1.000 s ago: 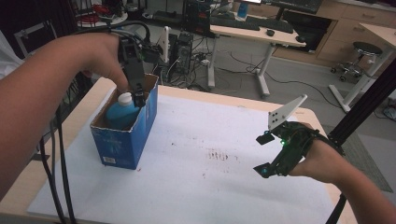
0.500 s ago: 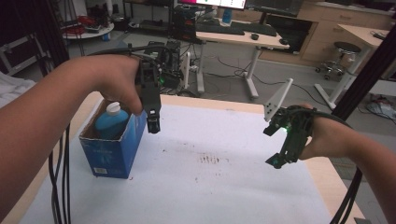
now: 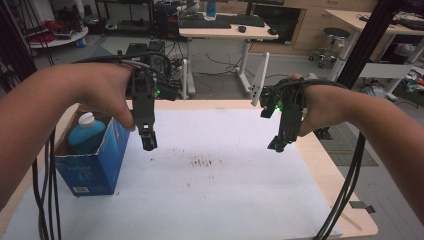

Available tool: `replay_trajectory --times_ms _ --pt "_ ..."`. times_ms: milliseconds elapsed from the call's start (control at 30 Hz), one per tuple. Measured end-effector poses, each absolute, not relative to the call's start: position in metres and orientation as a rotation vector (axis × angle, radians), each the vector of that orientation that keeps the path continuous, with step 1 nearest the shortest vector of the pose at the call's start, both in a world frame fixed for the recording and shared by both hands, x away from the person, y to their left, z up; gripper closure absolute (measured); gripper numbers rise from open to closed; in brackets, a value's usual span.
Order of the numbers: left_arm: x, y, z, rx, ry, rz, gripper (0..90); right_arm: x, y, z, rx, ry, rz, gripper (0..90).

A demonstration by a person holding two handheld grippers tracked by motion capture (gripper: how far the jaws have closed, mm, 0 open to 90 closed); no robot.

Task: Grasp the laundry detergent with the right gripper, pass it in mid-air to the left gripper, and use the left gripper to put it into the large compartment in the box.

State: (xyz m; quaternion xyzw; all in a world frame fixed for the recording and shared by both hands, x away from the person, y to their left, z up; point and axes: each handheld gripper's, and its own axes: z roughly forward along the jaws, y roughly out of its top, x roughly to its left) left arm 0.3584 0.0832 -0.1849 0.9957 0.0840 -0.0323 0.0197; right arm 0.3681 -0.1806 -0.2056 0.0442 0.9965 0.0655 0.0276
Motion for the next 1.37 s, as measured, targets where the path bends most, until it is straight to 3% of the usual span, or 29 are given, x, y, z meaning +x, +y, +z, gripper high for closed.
replay_trajectory --times_ms 1367 --pt "0.356 0.086 -0.194 3.108 0.272 -0.096 1.6 0.377 -0.180 -0.216 0.146 3.096 0.183 0.9"
